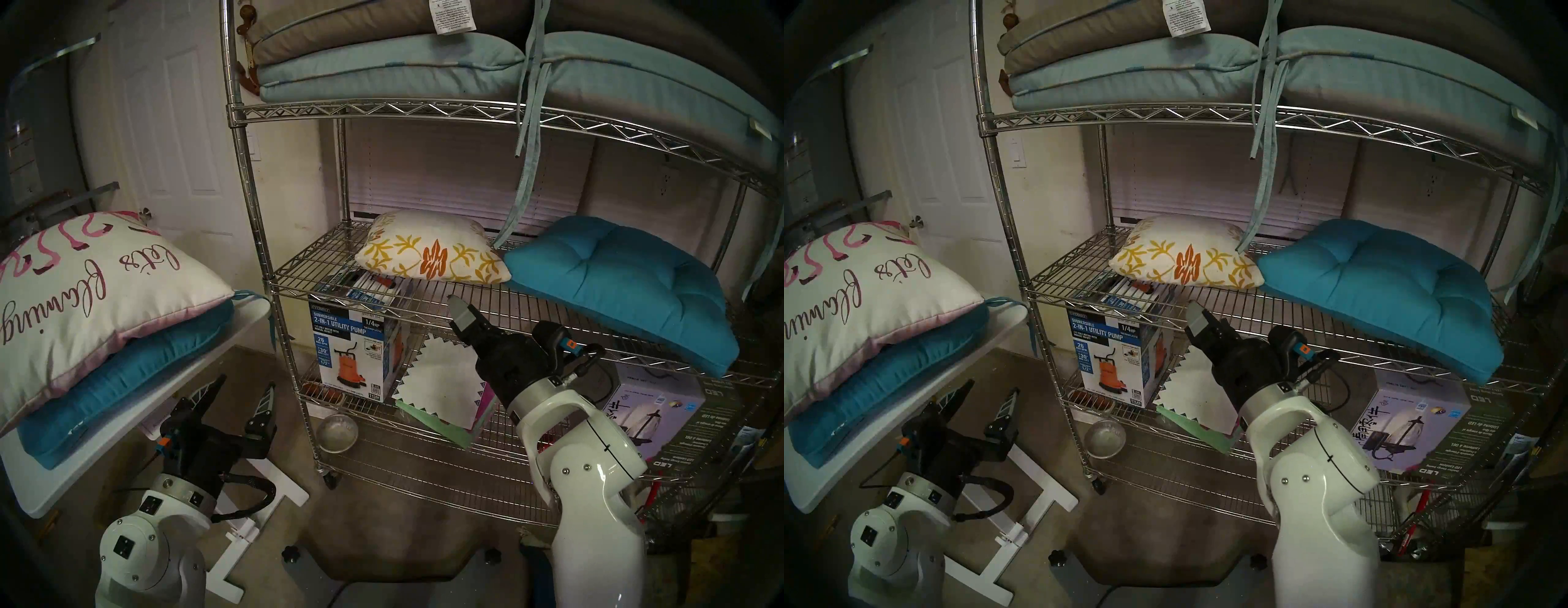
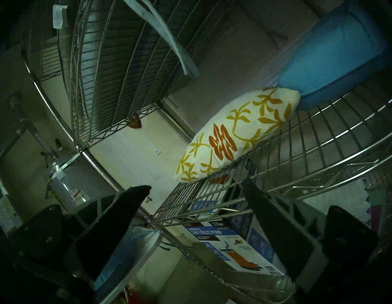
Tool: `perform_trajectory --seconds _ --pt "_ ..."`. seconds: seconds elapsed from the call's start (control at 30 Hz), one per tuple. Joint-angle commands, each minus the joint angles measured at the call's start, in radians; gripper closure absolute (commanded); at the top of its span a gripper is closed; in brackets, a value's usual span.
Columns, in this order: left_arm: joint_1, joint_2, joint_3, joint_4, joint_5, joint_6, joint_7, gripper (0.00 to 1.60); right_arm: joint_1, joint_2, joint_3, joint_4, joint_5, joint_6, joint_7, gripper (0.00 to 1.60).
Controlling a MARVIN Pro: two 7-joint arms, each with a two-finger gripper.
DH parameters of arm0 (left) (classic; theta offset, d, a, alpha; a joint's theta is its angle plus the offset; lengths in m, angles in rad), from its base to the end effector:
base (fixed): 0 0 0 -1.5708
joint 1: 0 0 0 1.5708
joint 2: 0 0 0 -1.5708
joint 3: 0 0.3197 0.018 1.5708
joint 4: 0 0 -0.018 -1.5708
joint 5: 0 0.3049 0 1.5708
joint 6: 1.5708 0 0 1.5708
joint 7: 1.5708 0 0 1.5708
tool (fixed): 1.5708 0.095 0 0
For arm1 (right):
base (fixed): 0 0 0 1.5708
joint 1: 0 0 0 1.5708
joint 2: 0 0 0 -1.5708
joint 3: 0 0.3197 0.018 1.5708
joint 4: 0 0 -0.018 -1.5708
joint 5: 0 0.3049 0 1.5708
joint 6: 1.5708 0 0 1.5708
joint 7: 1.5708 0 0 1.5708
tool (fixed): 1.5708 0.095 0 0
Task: Put cushion on the shelf
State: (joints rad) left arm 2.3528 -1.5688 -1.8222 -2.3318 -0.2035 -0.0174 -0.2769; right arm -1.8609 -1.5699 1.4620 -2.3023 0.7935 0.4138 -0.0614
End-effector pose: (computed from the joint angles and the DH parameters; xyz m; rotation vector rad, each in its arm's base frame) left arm 0.1810 0.0536 -0.2564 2.1413 -0.0806 2.1807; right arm 0.2965 0.0600 -0.1871 -1.6704 0.3339 -1.6183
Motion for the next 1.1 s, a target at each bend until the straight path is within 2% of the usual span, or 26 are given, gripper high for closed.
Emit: perform_trajectory --seconds 0.0,0.03,0.33,0.4,0.47,0.5,0.53,0.63,0.77,1.07 --pt "-0.002 0.001 0.000 -0.016 0.000 -0.003 -0.002 0.00 0.118 -0.003 -0.040 0.018 0.046 -0.012 -0.034 0.00" --pt "-0.002 0.001 0.000 -0.016 0.000 -0.003 -0.002 0.00 0.111 0.000 -0.044 0.016 0.048 -0.019 -0.036 0.00" --pt "-0.003 0.001 0.000 -0.015 0.000 -0.004 -0.001 0.00 0.211 -0.005 -0.091 0.096 0.043 -0.016 -0.081 0.00" --pt "-0.003 0.001 0.000 -0.014 0.000 -0.004 -0.001 0.00 0.217 -0.006 -0.093 0.108 0.041 -0.020 -0.085 0.00" --pt "-0.003 0.001 0.000 -0.014 0.000 -0.004 -0.001 0.00 0.265 -0.016 -0.097 0.143 0.039 -0.015 -0.097 0.00" --pt "-0.004 0.002 0.000 -0.014 0.000 -0.004 -0.001 0.00 0.243 -0.011 -0.096 0.136 0.037 -0.022 -0.093 0.00" --pt "-0.004 0.002 0.000 -0.014 0.000 -0.004 -0.001 0.00 0.274 -0.018 -0.097 0.159 0.037 -0.018 -0.100 0.00" --pt "-0.004 0.002 0.001 -0.013 0.000 -0.004 -0.001 0.00 0.279 -0.020 -0.095 0.178 0.036 -0.026 -0.105 0.00" --pt "-0.005 0.002 0.001 -0.012 -0.001 -0.004 -0.001 0.00 0.334 -0.032 -0.091 0.233 0.043 -0.027 -0.123 0.00" --pt "-0.007 0.002 0.001 -0.008 -0.001 -0.004 -0.001 0.00 0.411 -0.048 -0.062 0.321 0.146 -0.045 -0.163 0.00"
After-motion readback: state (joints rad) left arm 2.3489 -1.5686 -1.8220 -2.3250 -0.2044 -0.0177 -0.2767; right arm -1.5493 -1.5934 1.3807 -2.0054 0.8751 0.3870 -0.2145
